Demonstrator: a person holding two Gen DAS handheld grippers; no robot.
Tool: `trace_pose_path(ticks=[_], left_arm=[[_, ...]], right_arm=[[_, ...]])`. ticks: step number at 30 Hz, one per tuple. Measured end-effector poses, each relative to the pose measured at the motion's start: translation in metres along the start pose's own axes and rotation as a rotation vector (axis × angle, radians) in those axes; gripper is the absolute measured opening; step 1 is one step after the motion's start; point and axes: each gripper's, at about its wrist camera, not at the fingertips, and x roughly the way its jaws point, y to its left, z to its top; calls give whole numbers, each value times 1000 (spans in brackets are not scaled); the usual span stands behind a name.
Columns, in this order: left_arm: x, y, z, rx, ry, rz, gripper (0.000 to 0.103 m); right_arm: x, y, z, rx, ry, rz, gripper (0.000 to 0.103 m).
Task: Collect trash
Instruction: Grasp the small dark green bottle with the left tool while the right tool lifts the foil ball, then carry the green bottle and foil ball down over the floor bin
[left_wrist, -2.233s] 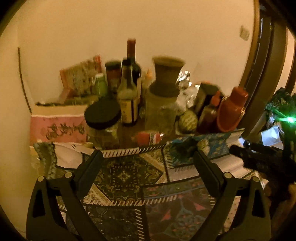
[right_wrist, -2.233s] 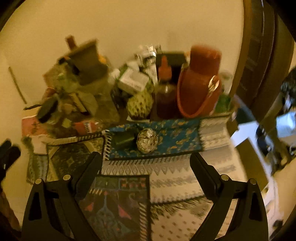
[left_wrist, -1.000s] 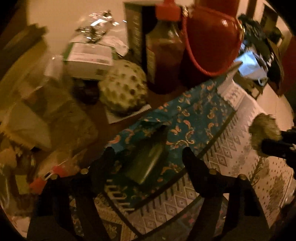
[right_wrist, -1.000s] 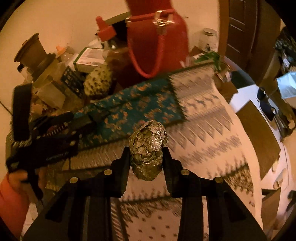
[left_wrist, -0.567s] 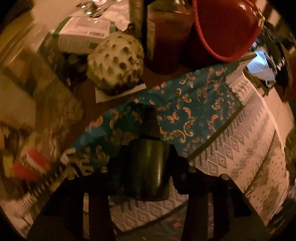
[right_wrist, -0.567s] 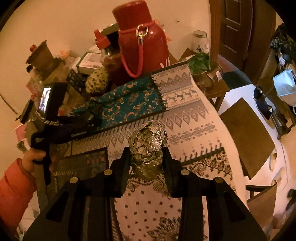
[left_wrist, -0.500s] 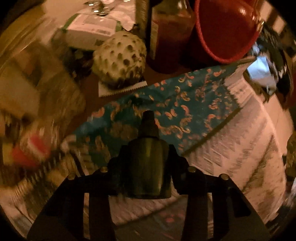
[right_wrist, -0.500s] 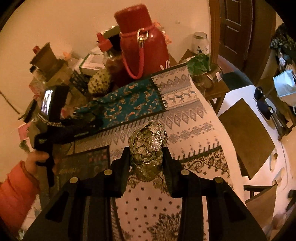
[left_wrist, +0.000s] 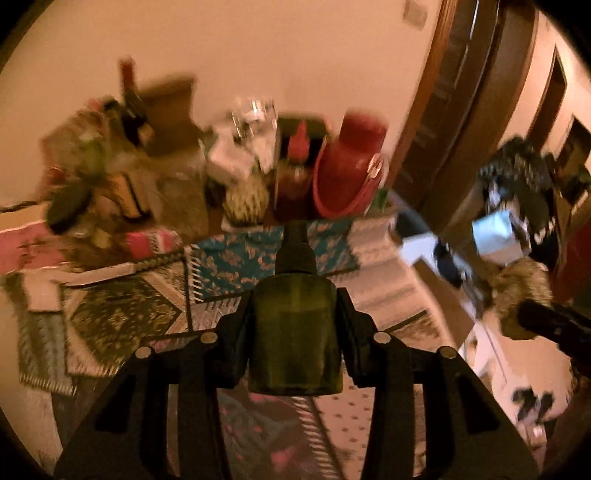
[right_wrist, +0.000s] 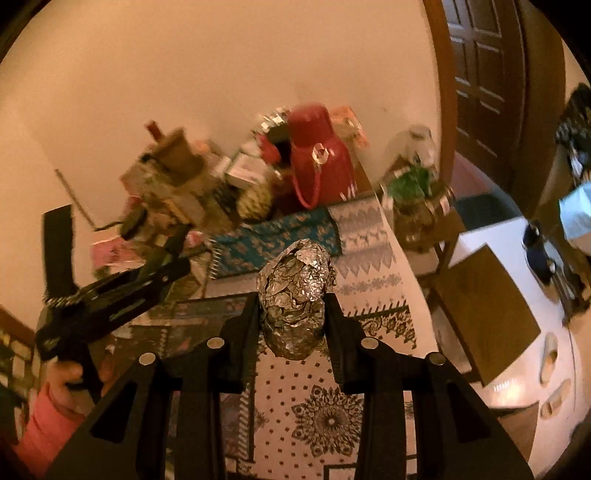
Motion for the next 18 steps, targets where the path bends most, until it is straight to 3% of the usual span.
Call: trace_pose_path(ticks=[7,18], left_arm=[[-108,-27,-29,-91,-189,85,41],[-226,-32,-76,-156,-364,164,41]], right_arm=[[-51,14,-8,-118,-65,93,31],[-105,48,-36,-196,-135,197,31]])
